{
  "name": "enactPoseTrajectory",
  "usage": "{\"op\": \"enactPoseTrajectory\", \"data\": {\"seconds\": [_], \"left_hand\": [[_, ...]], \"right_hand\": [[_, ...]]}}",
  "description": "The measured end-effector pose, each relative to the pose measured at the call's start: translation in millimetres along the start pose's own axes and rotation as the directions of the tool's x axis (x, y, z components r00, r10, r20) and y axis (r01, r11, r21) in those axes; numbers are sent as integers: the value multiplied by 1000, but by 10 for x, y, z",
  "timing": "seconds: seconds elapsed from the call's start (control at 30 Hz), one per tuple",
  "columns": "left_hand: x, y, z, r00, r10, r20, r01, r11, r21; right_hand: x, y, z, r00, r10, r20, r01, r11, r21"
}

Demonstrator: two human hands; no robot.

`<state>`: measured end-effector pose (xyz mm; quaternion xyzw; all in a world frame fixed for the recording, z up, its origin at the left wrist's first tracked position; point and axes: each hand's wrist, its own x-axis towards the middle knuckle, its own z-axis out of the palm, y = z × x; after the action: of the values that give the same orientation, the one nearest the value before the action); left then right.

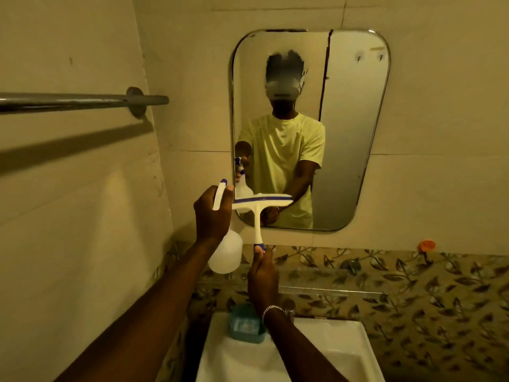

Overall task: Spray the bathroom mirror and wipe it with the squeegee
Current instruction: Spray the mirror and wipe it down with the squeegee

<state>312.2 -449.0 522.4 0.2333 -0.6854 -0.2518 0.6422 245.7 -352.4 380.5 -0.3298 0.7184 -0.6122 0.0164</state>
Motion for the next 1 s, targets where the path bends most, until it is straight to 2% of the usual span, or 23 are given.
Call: {"op": "enactPoseTrajectory", "data": {"seconds": [0.27, 0.47, 0.6, 0.73, 1.0], "left_hand": [[-78, -48, -2, 1000, -25, -2, 25, 1000, 8], [-123, 73, 52, 999, -33, 3, 33, 999, -28], [-105, 56, 200, 999, -15, 35, 16, 999, -31], [-157, 116, 464, 997, -21, 77, 26, 998, -61], [-423, 485, 1209, 978, 12, 208, 27, 983, -184]], "right_hand": [[-388, 401, -143, 975, 212, 72, -217, 974, 70], [-357, 396, -354, 954, 286, 86, -297, 942, 155], [-217, 273, -632, 970, 240, -36, -232, 959, 162], [20, 142, -1037, 980, 128, -152, -98, 977, 189], [374, 122, -1825, 956, 17, -292, 34, 985, 169]]}}
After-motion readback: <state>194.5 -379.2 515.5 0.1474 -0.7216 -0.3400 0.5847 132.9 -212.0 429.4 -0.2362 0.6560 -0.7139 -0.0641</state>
